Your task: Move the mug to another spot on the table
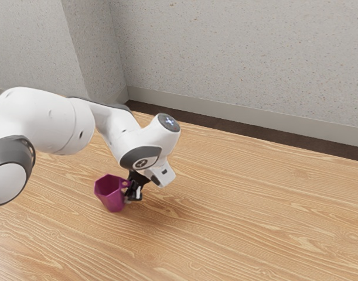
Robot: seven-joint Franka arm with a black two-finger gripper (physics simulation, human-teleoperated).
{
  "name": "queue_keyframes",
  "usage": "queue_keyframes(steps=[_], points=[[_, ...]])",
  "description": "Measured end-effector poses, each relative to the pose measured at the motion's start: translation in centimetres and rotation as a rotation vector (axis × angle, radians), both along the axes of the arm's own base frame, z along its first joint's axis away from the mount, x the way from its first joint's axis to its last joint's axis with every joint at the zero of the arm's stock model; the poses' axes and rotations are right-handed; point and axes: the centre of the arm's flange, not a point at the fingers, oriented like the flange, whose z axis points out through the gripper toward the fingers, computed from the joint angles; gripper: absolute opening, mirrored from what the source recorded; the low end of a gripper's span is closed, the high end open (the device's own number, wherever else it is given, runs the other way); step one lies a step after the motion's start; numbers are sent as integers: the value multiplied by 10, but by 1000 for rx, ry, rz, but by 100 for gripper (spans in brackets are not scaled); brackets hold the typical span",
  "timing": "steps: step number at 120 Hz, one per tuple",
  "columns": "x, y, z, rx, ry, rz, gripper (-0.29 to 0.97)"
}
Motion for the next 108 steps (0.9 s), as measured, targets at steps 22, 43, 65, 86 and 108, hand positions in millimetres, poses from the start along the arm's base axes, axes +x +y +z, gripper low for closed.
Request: queue_keyframes(steps=[22, 43, 65, 86, 108], points=[[0, -1, -2, -11, -4, 13, 24], [0, -2, -3, -17, -8, 14, 49], [-8, -7, -6, -21, 3, 10, 60], [-13, -21, -5, -34, 2, -3, 65], [-19, -72, 38, -110, -61, -53, 67]])
